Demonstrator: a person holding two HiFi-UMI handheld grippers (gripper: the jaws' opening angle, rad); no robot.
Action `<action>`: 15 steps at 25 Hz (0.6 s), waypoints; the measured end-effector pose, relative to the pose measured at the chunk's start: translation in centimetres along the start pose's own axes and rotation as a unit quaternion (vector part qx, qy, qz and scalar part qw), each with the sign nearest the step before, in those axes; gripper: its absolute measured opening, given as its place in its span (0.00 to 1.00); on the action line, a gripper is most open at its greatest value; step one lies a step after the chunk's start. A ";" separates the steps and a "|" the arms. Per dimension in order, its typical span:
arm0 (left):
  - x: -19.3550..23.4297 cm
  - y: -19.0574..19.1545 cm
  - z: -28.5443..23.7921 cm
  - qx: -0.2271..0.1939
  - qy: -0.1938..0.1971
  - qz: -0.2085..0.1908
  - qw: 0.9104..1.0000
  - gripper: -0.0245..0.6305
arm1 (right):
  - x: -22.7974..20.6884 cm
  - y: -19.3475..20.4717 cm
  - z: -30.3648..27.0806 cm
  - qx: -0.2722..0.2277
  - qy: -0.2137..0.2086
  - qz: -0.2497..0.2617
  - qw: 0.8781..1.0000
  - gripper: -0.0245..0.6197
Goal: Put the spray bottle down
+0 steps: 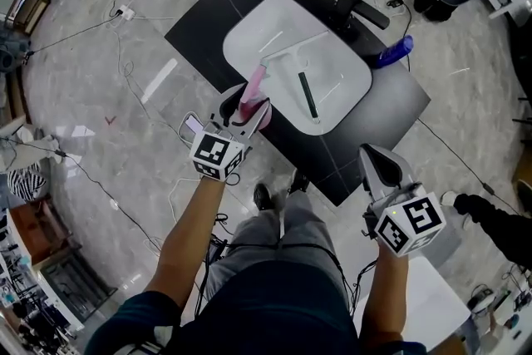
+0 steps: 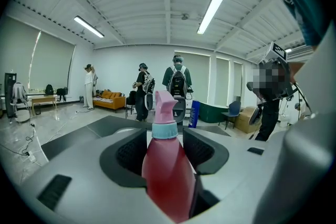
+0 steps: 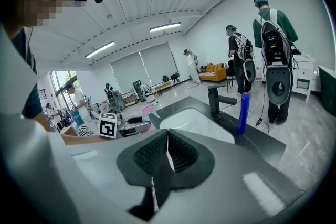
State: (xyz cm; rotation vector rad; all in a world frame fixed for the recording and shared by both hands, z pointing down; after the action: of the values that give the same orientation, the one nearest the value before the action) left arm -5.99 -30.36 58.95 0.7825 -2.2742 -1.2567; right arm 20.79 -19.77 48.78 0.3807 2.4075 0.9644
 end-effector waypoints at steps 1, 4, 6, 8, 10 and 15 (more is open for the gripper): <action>0.1 0.2 -0.3 -0.001 -0.001 0.000 1.000 0.37 | -0.2 0.1 -0.2 0.003 0.000 0.000 1.000 0.06; 0.4 0.9 -1.1 -0.004 0.001 0.002 1.000 0.37 | -0.5 0.4 -0.8 0.008 -0.001 -0.005 1.000 0.06; 0.6 1.4 -1.6 -0.003 0.001 0.002 1.000 0.37 | -0.7 0.6 -1.3 0.011 -0.003 -0.005 1.000 0.06; 0.8 1.8 -2.1 -0.004 0.000 0.004 1.000 0.37 | -0.9 0.7 -1.7 0.015 -0.003 -0.005 1.000 0.06; 0.9 2.1 -2.4 -0.007 0.001 0.005 1.000 0.37 | -1.1 0.7 -2.2 0.018 -0.004 -0.006 1.000 0.06; 1.0 3.0 -2.9 -0.025 0.004 -0.003 1.000 0.37 | -1.1 0.7 -3.3 0.023 -0.007 -0.009 1.000 0.06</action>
State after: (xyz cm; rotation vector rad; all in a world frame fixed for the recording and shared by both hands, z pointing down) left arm -5.76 -31.54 63.04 0.7749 -2.2267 -1.3057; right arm 19.86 -21.56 51.72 0.3809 2.4205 0.8978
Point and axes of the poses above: the fingertips, and each gripper's own axes: z backward along the fingers, x to its left, y out of its underside, the point moved 6 cm from there along z, backward along the fingers, and after that the axes turned 12 degrees about x, right-handed, at the moved point
